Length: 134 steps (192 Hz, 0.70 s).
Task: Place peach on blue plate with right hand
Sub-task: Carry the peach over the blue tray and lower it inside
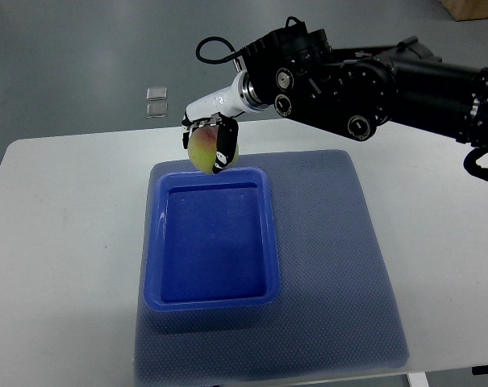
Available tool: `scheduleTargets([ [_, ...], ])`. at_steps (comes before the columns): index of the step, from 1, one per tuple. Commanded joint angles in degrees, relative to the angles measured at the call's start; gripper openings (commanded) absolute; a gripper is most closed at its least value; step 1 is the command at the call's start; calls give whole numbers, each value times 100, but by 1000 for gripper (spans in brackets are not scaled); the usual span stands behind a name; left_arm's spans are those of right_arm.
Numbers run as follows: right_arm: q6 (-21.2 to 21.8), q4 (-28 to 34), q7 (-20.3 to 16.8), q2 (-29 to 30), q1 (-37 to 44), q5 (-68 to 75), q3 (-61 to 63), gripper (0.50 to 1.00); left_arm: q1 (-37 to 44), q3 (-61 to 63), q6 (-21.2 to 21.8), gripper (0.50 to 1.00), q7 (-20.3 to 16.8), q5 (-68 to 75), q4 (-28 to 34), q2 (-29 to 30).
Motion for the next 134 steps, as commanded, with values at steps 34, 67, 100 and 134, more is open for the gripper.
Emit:
scheduleTargets([
  [34,-98,186,50,3,-840,370,60,500,4,18,0,1000,4,8,-62,0],
  [67,-203,230,59,3,-1104,353,69,500,4,18,0,1000,4,8,-9,0],
  [100,-239,274,77,3,-1236,318,69,500,4,9,0,1000,4,8,-35,0],
  [134,-247,274,77,3,-1236,300,69,539,4,9,0,1000,4,8,-27,0],
])
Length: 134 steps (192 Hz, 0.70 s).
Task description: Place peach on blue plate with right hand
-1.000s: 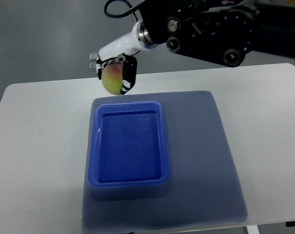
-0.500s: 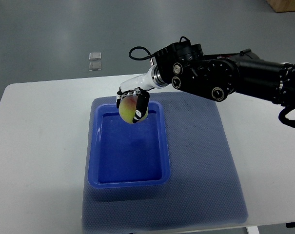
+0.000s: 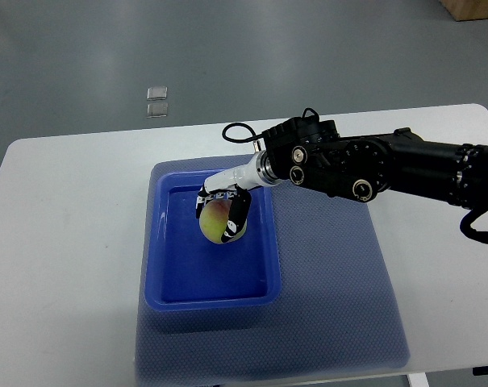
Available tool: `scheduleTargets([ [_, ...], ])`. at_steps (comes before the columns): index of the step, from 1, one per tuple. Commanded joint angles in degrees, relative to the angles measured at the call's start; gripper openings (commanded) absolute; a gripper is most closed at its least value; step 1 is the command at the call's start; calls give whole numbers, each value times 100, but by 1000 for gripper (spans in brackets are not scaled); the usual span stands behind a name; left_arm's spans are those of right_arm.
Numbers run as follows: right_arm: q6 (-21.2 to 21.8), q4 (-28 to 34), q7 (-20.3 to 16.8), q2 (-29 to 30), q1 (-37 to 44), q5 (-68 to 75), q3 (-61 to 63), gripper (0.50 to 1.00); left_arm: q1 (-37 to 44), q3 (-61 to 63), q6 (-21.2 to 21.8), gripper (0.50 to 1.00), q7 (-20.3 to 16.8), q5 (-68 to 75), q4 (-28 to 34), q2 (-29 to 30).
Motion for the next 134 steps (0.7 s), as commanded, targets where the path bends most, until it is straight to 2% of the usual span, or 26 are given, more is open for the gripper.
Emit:
scheduleTargets([
  [1,-5,1,0,1,2,-4,-2,539,0,0,0,1000,-1,-2,4,0],
  [3,-5,1,0,1,2,-4,-2,539,0,0,0,1000,-1,-2,4,0],
  [4,-14,1,0,1,2,-13,-2,596,0,0,0,1000,-1,-2,13,0],
  [8,-23,1,9,1,2,-4,-2,617,0,-9,0,1000,-1,-10,4,0],
  [9,-23,1,9,1,2,-4,-2,647,0,0,0,1000,-1,-2,4,0],
  [10,-23,1,9,1,2,-4,-2,648,0,0,0,1000,-1,-2,4,0],
  [11,-23,1,9,1,2,-4,-2,686,0,-9,0,1000,-1,-2,13,0],
  [12,-23,1,9,1,2,-4,-2,686,0,-9,0,1000,-1,-2,13,0],
  [13,-23,1,9,1,2,-4,-2,727,0,0,0,1000,-1,-2,13,0],
  [14,-23,1,9,1,2,-4,-2,727,0,0,0,1000,-1,-2,13,0],
  [15,-31,1,9,1,2,-4,-2,766,0,-9,0,1000,-1,-2,4,0],
  [16,-31,1,9,1,2,-4,-2,766,0,-9,0,1000,-1,-2,4,0],
  [17,-31,1,9,1,-7,-4,-2,792,0,-9,0,1000,-1,-2,13,0],
  [19,-31,1,9,1,1,5,-2,809,0,-9,0,1000,-1,-2,4,0],
  [29,-31,1,9,1,-7,-4,-2,836,0,-9,0,1000,-1,-2,4,0],
  [39,-31,1,9,1,-7,-4,-2,836,0,-9,0,1000,-1,-2,4,0],
  [40,-23,1,9,1,1,5,-2,876,0,-9,0,1000,-1,-10,13,0],
  [44,-23,1,9,1,2,-4,-2,889,0,-9,0,1000,-1,-2,13,0],
  [71,-23,1,9,1,10,5,15,895,0,-9,0,1000,-1,-2,13,0],
  [78,-23,1,9,1,45,5,16,930,0,0,0,1000,-1,-2,22,0],
  [125,4,-16,9,1,230,49,402,932,0,0,0,1000,-1,-10,22,0],
  [126,12,-42,9,1,291,58,733,932,0,0,0,1000,-1,-10,22,0],
  [134,-5,-60,18,1,309,58,1043,932,0,-9,0,1000,-1,-10,22,0],
])
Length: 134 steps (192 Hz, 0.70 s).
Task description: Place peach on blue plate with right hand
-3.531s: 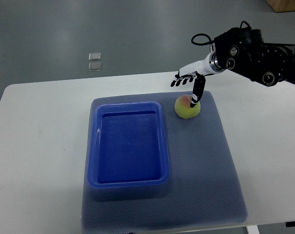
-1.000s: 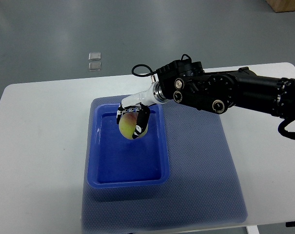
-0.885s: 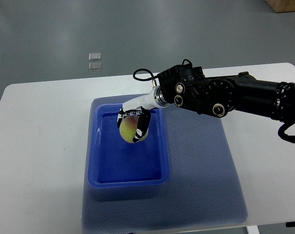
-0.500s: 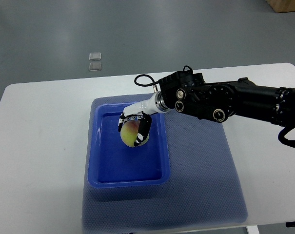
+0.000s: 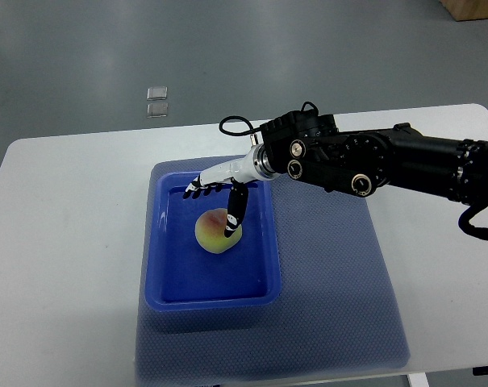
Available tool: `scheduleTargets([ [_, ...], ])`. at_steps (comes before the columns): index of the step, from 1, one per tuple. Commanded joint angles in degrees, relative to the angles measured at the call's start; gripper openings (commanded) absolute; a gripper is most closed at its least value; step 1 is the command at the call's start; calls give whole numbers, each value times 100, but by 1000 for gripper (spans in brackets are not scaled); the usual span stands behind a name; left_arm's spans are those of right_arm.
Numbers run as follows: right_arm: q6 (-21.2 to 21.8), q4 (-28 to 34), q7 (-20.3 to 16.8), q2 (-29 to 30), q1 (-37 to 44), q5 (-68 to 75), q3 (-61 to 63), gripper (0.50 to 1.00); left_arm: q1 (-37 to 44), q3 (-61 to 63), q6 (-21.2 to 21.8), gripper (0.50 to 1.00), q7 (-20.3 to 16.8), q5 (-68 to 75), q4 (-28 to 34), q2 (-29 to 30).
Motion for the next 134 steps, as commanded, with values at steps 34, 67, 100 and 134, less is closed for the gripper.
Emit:
scheduleTargets([
  [34,-11,-79,8,-105,62,226,2164,932,1,0,0,1000,0,2,8,0],
  [67,-19,-62,184,-835,-658,1158,3597,932,1,9,9,1000,0,10,-27,0],
  [100,-151,-228,325,-984,-2380,3003,6215,932,1,0,0,1000,0,10,-53,0],
  [134,-327,-457,579,-923,-3470,3768,7130,932,1,0,0,1000,0,10,-36,0],
])
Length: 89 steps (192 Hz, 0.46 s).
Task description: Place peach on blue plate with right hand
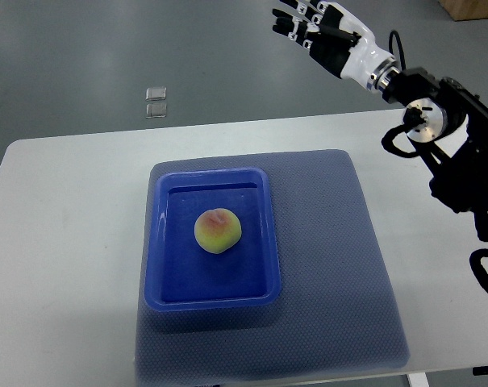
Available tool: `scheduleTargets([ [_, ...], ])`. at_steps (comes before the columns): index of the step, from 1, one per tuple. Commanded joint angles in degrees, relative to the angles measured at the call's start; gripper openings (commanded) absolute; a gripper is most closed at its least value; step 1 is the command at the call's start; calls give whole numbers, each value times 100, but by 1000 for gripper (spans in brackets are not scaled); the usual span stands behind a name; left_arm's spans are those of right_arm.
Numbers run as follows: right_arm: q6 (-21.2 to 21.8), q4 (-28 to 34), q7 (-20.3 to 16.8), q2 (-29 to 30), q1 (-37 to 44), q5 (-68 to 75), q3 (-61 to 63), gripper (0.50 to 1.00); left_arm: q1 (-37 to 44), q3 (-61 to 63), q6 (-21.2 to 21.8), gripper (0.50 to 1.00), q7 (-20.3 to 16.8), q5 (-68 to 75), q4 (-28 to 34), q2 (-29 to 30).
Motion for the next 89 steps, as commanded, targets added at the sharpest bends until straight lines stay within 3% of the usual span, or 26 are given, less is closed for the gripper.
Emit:
scheduleTargets([
  [1,-53,-132,209,29,-606,513,522,932,-1,-2,-2,1000,0,-2,18,0],
  [11,-53,-150,253,29,-668,584,548,932,-1,-2,7,1000,0,-2,9,0],
  [12,-53,-289,479,64,-902,923,653,932,-1,7,7,1000,0,-2,9,0],
  [37,-44,-537,877,337,-1177,1647,654,932,-1,7,7,1000,0,-2,0,0],
  [89,-18,-554,1009,451,-1292,1770,654,932,-1,7,7,1000,0,-2,0,0],
])
